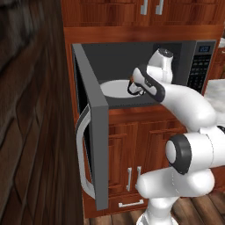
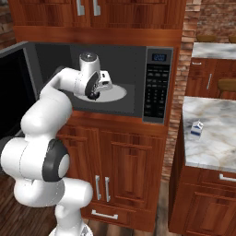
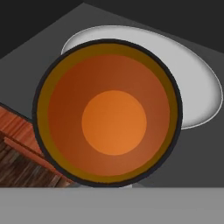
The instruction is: Place the microwavable item in the microwave. Then, close the microwave door and press the start button.
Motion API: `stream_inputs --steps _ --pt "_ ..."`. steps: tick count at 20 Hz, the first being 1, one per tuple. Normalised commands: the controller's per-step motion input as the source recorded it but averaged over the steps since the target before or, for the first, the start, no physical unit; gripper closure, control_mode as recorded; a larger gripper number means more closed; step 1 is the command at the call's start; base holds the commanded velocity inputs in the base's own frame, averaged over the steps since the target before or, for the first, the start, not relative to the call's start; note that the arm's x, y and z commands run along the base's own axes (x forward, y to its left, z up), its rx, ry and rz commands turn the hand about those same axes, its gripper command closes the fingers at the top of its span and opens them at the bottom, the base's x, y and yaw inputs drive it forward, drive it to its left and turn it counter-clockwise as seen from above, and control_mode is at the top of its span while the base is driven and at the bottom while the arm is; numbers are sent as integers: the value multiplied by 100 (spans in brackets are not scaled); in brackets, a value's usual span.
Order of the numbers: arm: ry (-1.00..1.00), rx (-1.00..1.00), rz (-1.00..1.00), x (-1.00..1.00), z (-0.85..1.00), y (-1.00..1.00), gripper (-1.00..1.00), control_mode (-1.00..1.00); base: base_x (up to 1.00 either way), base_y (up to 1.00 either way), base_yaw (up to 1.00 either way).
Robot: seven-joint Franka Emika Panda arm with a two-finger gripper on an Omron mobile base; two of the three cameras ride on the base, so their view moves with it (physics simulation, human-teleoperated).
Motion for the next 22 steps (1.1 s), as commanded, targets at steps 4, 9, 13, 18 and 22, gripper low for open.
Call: stream_inputs --steps 4,9,13,18,22 --pt "0 1 0 31 -16 0 100 -100 0 0 0" --pt "0 0 0 34 -20 0 100 -100 0 0 0" --pt "0 0 0 33 -16 0 100 -100 0 0 0" --pt "2 1 0 32 -7 0 100 -100 0 0 0" --pt "5 0 0 36 0 0 100 -100 0 0 0"
